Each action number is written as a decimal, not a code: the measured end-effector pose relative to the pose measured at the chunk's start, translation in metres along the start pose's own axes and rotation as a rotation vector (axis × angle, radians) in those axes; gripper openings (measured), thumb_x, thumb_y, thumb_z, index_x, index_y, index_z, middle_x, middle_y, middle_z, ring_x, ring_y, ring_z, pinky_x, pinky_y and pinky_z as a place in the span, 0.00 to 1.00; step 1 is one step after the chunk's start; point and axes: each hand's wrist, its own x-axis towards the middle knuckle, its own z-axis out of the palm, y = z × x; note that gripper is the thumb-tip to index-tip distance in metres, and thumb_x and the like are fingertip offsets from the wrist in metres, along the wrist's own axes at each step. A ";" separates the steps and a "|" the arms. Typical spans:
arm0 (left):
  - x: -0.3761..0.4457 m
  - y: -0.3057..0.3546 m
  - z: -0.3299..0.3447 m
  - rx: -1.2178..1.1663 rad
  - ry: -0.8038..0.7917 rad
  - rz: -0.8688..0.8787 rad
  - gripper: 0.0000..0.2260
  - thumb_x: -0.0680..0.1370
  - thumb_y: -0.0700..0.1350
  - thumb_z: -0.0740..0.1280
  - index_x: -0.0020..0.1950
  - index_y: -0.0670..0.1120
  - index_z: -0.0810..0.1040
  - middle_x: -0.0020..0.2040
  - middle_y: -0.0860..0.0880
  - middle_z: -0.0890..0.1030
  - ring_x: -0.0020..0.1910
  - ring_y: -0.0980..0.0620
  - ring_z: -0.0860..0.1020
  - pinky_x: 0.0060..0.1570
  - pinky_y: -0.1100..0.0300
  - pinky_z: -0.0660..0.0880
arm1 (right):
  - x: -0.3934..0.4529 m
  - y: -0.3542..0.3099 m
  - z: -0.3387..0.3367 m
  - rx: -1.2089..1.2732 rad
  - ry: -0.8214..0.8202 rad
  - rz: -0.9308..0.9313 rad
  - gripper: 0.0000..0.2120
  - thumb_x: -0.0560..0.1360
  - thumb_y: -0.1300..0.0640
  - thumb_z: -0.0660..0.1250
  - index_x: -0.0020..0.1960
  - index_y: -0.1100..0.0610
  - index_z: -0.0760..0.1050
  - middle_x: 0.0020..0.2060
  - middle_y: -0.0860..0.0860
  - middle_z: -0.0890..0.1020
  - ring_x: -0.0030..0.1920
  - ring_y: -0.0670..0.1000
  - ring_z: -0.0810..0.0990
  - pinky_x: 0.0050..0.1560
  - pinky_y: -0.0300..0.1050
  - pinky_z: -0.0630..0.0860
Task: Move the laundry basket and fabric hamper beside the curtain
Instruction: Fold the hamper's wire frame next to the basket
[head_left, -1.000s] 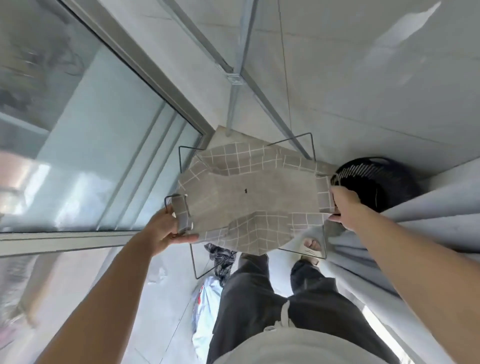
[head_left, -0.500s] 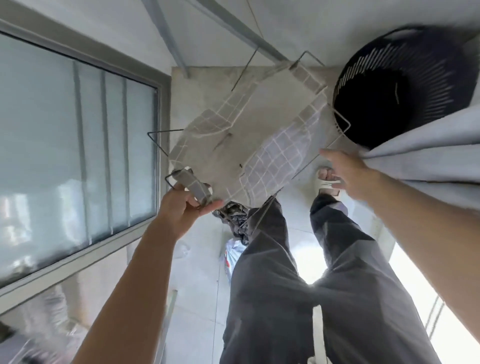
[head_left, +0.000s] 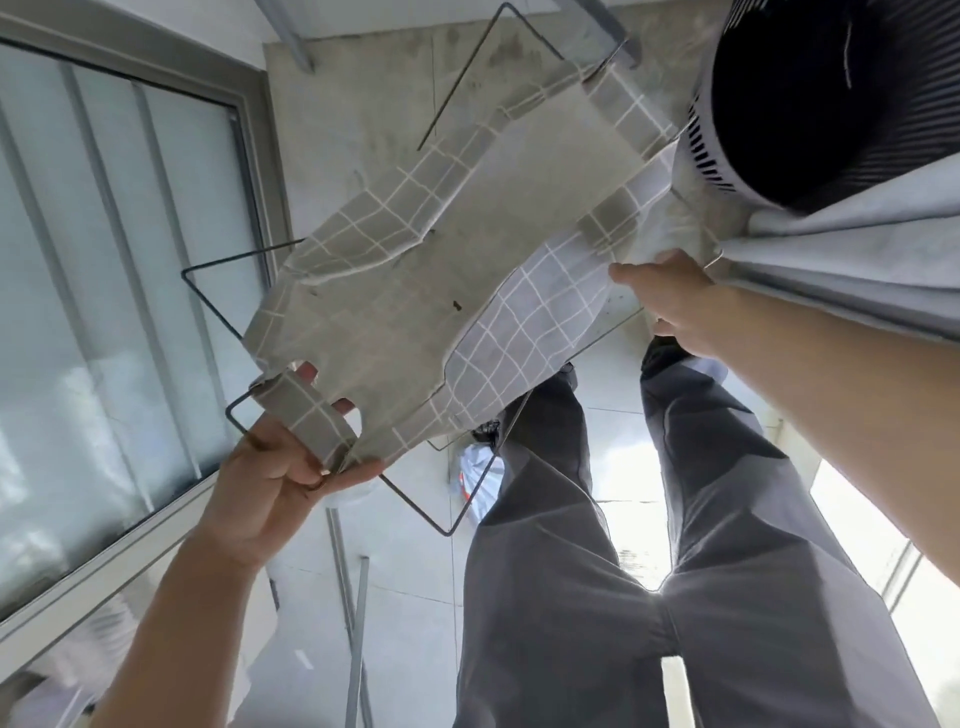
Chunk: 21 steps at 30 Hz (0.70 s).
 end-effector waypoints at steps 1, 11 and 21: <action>0.004 0.000 -0.002 -0.011 0.001 0.001 0.43 0.66 0.20 0.45 0.73 0.51 0.71 0.60 0.42 0.76 0.75 0.40 0.64 0.51 0.32 0.77 | 0.001 -0.002 0.004 -0.021 -0.001 -0.019 0.32 0.78 0.48 0.66 0.76 0.60 0.60 0.66 0.57 0.73 0.63 0.56 0.73 0.60 0.52 0.72; 0.024 0.010 -0.048 -0.114 -0.023 0.031 0.45 0.66 0.21 0.46 0.78 0.53 0.65 0.72 0.38 0.71 0.72 0.38 0.69 0.54 0.38 0.78 | 0.006 -0.025 0.085 -0.125 0.002 0.006 0.27 0.77 0.48 0.67 0.71 0.58 0.67 0.60 0.54 0.74 0.60 0.56 0.74 0.57 0.52 0.76; 0.053 0.005 -0.092 -0.450 0.044 0.088 0.45 0.66 0.22 0.48 0.78 0.55 0.65 0.65 0.44 0.75 0.67 0.45 0.76 0.52 0.42 0.79 | -0.021 -0.055 0.173 -0.380 -0.428 0.148 0.28 0.77 0.43 0.68 0.69 0.59 0.68 0.64 0.61 0.75 0.54 0.62 0.80 0.58 0.60 0.78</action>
